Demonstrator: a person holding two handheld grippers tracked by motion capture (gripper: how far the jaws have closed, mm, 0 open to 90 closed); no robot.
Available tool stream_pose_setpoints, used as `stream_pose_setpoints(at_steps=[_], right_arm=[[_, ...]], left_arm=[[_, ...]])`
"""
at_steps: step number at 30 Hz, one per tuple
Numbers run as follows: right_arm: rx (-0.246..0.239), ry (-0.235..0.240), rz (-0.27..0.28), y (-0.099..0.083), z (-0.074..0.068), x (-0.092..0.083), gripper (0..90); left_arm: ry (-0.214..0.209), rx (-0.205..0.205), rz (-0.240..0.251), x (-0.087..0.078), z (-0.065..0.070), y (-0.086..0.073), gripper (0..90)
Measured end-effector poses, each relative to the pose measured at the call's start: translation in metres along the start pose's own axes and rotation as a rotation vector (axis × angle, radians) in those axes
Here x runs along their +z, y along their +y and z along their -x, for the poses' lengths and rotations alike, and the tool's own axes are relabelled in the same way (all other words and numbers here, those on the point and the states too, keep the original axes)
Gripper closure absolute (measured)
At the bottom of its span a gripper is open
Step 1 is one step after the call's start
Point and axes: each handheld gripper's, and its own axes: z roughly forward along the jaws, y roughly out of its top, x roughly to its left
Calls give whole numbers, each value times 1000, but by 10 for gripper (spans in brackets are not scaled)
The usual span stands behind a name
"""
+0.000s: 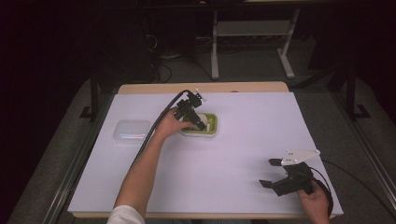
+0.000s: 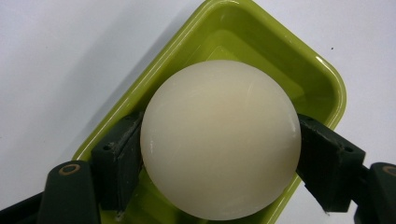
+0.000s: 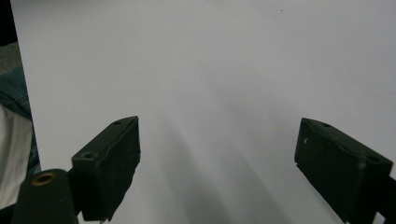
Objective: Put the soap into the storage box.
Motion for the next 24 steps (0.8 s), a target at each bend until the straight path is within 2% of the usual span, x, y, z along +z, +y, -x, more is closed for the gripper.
stream_pose_setpoints(at_steps=[20,24], right_arm=[[-5,5,0,1,0,1,136],[-1,5,-3,1,-1,2,136]], left_arm=[[16,8,-17,0,1,0,226],[14,7,30,-6,2,0,228]])
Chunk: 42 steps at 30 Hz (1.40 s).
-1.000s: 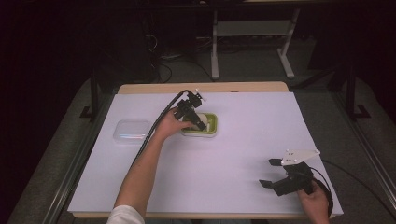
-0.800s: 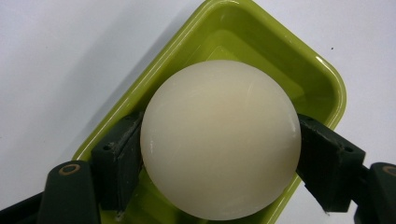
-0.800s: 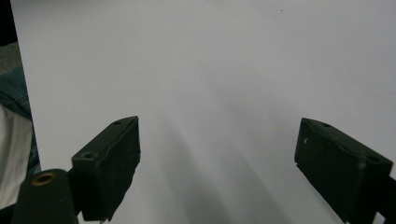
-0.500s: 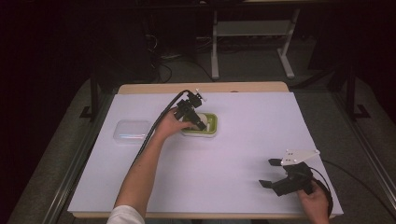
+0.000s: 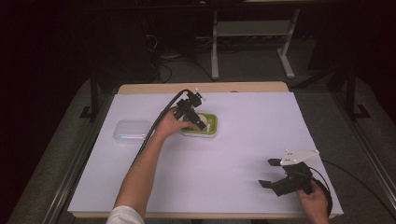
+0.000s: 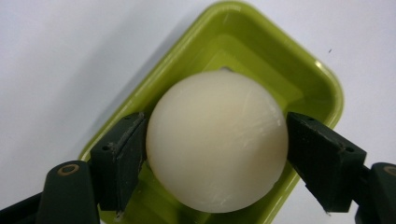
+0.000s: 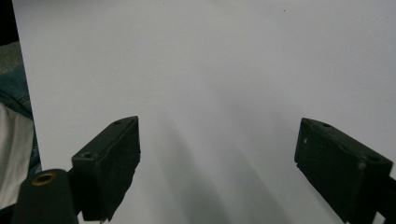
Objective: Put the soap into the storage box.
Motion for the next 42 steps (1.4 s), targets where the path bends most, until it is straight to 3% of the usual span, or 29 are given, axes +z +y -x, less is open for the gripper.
stream_pose_setpoints(at_steps=[17,26,42], right_arm=[[-2,-1,0,1,0,1,136],[-3,-3,-3,1,0,1,136],[4,-17,-13,0,1,1,136]], left_arm=[[-21,16,47,-22,10,-1,228],[-17,58,45,-29,19,-2,225],[-44,80,95,-50,29,-26,229]])
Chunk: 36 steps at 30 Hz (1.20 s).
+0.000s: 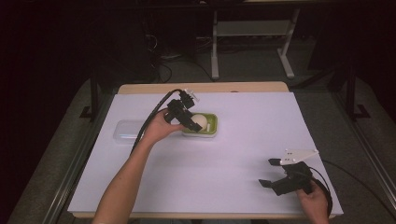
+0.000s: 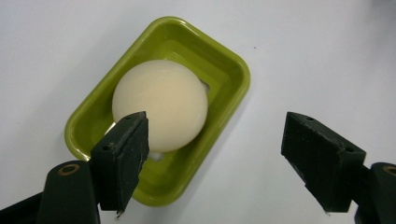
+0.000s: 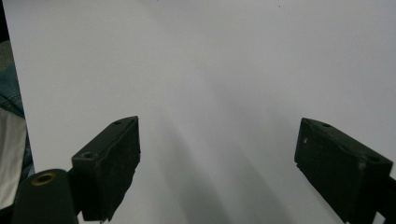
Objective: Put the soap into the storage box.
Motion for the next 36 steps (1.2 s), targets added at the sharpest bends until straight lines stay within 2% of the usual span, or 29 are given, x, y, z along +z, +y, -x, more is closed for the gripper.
stream_pose_setpoints(at_steps=[7,17,24,27,32,36], right_arm=[[10,-13,-2,-1,2,-1,136],[39,-31,-6,-6,6,-3,136],[35,-36,-20,-5,4,-1,136],[37,-40,-28,-5,4,-1,136],[32,-50,-29,-5,4,-2,136],[35,-54,-31,-5,4,-2,136]], left_arm=[[-5,12,-10,-6,8,-13,222],[-5,3,38,-21,18,-37,216],[-2,13,50,-32,27,-55,215],[-4,9,78,-35,31,-63,212],[3,16,85,-38,37,-74,212],[-8,13,87,-40,42,-81,207]])
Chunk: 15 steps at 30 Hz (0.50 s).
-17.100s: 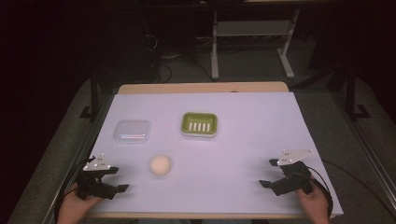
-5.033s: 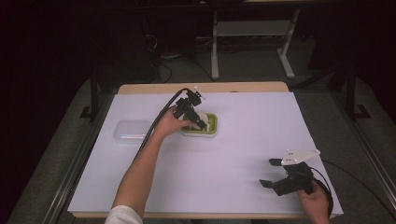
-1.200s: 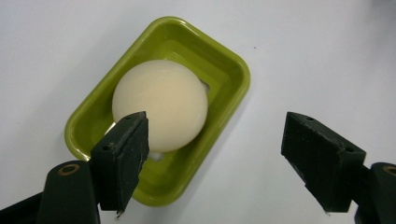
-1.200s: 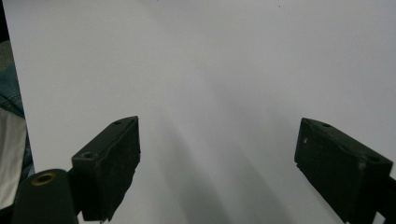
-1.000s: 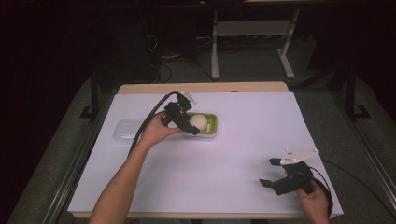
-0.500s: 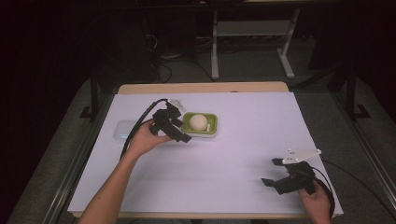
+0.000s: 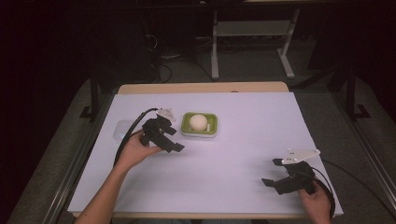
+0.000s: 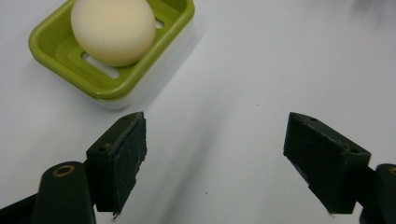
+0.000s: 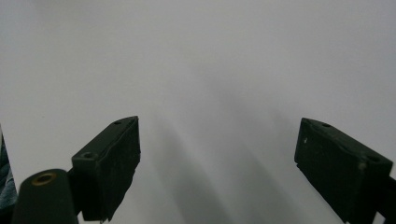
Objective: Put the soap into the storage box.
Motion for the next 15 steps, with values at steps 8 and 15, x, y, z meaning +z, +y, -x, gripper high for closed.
stream_pose_setpoints(at_steps=[8,15], right_arm=[[-2,-2,-9,0,0,1,136],[-2,-8,-6,0,-2,0,136]], left_arm=[[8,10,16,-4,11,-15,207],[19,18,37,-11,17,-27,200]])
